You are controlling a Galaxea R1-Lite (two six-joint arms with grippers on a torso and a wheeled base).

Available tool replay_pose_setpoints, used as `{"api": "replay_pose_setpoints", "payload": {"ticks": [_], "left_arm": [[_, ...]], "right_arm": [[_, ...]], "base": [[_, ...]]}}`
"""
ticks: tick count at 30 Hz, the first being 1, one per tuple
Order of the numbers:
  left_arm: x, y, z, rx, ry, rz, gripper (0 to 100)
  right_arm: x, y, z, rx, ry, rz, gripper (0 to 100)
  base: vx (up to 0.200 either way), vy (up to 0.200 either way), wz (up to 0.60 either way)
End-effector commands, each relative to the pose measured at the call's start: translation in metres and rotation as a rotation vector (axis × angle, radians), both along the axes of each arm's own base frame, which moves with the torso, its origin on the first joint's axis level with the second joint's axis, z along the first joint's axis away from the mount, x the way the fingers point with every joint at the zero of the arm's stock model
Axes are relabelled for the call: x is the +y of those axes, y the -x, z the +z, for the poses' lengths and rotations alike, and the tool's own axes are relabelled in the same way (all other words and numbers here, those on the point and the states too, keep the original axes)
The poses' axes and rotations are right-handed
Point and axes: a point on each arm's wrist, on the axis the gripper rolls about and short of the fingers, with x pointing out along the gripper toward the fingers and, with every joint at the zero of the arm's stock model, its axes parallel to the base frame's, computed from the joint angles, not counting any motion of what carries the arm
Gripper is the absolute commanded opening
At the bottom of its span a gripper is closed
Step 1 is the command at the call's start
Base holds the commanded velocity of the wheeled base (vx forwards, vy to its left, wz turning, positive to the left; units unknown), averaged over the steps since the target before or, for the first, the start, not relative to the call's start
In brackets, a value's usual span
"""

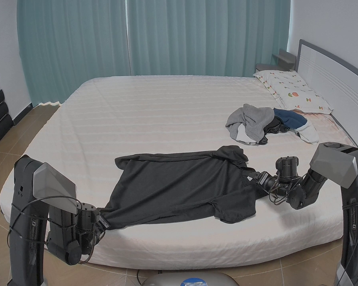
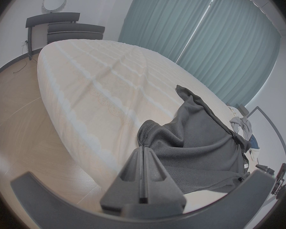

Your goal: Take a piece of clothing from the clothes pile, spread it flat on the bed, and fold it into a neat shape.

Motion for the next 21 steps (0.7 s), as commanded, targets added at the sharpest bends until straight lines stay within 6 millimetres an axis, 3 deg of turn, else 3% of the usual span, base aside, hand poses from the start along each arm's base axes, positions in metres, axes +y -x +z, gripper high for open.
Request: {"api": "replay_pose_setpoints", "payload": {"ticks": [1,7,21], "left_arm": [[0.000,0.000,-0.001,0.004,0.000,0.000,0],[0.000,0.002,0.000,-0.014,0.002,-0.001,0],[0.000,0.001,0.002,-0.020,0.004,-0.001,0]], "right_arm": [[-0.008,0.032,0.025,0.035,-0.022,0.046,100],[-0.007,0.063,0.006,0.150,-0.001,0.127,100],[0.030,0.066,-0.007,0.185,-0.036,0.213,100]], "base": [[0.000,0.000,0.00],[0.000,0.000,0.00],[0.000,0.000,0.00]]}}
